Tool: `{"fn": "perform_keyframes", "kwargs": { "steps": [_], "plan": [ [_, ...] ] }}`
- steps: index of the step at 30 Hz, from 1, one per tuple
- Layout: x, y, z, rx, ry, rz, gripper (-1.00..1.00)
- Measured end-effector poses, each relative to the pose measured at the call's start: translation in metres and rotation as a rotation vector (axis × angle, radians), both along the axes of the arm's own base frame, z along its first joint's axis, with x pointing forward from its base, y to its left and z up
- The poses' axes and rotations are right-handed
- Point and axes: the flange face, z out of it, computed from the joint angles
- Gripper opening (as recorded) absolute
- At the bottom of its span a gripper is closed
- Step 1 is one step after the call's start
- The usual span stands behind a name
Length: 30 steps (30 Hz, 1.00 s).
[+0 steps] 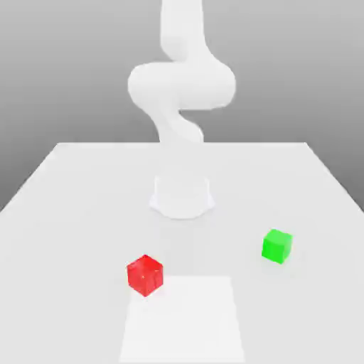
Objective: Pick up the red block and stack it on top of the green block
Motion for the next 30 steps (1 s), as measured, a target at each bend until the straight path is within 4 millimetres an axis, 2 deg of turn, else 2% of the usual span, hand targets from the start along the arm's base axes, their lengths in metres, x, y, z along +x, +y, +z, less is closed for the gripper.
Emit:
{"fn": "perform_keyframes", "kwargs": {
  "steps": [4, 7, 9, 13, 18, 20, 23, 24, 30],
  "plan": [
    [0.034, -0.017, -0.099, 0.062, 0.146, -0.115, 0.0],
    [0.043, -0.031, -0.174, 0.104, 0.253, -0.205, 0.0],
    [0.041, -0.039, -0.224, 0.131, 0.325, -0.269, 0.0],
    [0.018, -0.053, -0.326, 0.184, 0.478, -0.409, 0.0],
    [-0.035, -0.064, -0.45, 0.241, 0.665, -0.591, 0.0],
    [-0.042, -0.067, -0.477, 0.248, 0.685, -0.616, 0.0],
    [-0.045, -0.065, -0.505, 0.248, 0.691, -0.617, 0.0],
    [-0.046, -0.065, -0.513, 0.248, 0.691, -0.617, -1.0],
    [-0.046, -0.064, -0.517, 0.248, 0.69, -0.617, -1.0]
  ]
}}
